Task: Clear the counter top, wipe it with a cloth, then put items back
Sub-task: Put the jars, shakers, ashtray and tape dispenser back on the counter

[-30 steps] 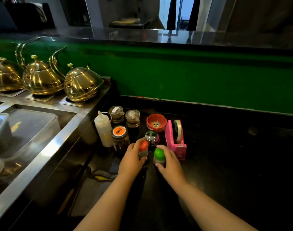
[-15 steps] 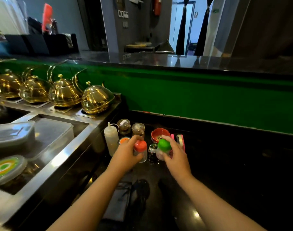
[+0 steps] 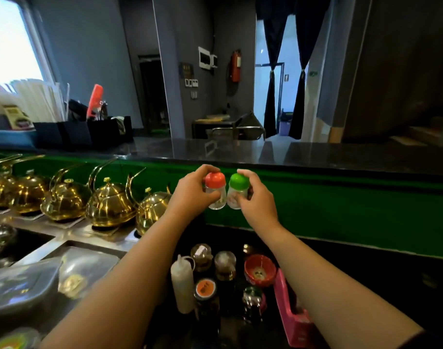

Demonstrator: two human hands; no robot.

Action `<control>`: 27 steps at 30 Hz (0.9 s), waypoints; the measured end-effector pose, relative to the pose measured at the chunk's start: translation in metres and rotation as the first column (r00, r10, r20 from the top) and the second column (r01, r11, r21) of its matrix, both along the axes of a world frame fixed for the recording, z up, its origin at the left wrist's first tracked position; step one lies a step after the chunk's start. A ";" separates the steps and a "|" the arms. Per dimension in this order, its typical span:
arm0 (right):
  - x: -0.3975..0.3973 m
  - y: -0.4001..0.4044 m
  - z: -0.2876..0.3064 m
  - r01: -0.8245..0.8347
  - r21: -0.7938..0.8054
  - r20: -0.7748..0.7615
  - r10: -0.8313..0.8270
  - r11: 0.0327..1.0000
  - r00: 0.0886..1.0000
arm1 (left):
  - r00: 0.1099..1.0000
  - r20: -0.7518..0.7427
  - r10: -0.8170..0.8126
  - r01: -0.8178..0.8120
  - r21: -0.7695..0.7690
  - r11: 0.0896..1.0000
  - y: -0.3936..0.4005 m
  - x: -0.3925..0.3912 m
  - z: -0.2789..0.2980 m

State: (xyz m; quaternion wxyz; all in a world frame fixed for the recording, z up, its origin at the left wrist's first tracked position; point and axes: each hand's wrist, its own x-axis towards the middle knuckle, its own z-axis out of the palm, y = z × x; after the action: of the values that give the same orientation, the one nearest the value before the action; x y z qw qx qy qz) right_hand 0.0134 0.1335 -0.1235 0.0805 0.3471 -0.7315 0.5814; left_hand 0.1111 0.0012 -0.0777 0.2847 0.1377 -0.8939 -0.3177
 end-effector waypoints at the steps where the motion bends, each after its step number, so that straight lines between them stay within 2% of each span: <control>1: -0.010 -0.010 0.013 0.002 -0.008 -0.010 -0.003 1.000 1.000 | 1.000 -0.011 0.011 -0.011 -0.003 1.000 -0.010 -0.009 0.011; 6: -0.064 -0.055 0.069 0.085 0.012 -0.102 -0.083 0.996 0.991 | 0.996 -0.076 0.043 -0.045 -0.031 0.999 -0.058 -0.057 0.052; 11: -0.121 -0.099 0.098 0.122 0.132 -0.042 -0.117 0.984 0.992 | 0.995 -0.088 0.038 -0.041 -0.025 0.999 -0.103 -0.114 0.067; 18: -0.179 -0.159 0.088 0.117 0.206 0.047 -0.130 0.971 0.990 | 0.999 -0.051 0.019 -0.019 -0.003 1.000 -0.155 -0.177 0.048; 27: -0.209 -0.184 0.074 0.126 0.224 0.051 -0.141 0.966 0.989 | 0.986 -0.164 -0.003 0.001 -0.012 1.000 -0.181 -0.211 0.023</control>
State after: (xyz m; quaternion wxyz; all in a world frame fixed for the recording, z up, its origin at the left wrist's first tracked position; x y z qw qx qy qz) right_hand -0.1955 -0.0508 -0.0493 0.0564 0.2842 -0.8153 0.5013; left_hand -0.0998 -0.1799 -0.0545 0.3577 0.1087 -0.8694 -0.3230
